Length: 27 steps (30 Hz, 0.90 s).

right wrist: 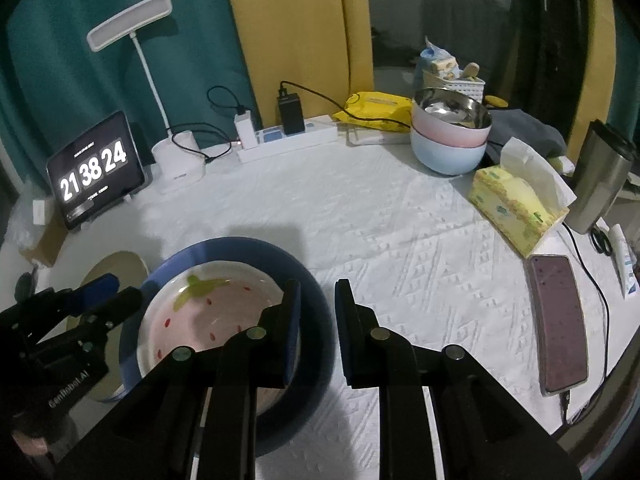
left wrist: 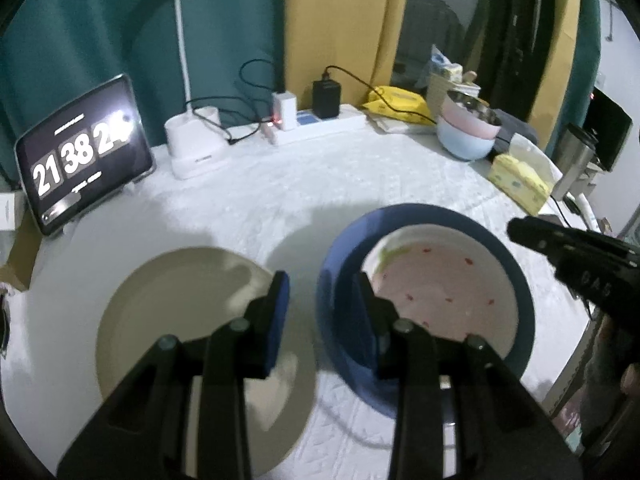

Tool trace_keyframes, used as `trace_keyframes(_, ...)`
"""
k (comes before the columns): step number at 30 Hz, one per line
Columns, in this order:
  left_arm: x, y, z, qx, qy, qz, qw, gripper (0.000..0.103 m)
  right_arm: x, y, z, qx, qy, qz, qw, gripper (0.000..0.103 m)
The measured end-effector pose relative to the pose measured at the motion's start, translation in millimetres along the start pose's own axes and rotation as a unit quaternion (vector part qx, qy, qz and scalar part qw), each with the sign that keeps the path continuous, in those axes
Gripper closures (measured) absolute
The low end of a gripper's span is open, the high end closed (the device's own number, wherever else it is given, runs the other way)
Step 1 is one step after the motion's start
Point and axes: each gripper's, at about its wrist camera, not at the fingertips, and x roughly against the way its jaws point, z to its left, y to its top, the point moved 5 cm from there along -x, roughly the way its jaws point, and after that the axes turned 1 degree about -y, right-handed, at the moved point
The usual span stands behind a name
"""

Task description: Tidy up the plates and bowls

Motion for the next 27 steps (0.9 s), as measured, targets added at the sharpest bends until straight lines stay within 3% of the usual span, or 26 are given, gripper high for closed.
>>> trace_keyframes(27, -11.1, -13.7, 0.4, 0.003, -0.012, 0.010, 0.9999, 0.067, -10.6, -12.0, -16.1, -0.017, 0.022, 0.013, 1.000, 0.083)
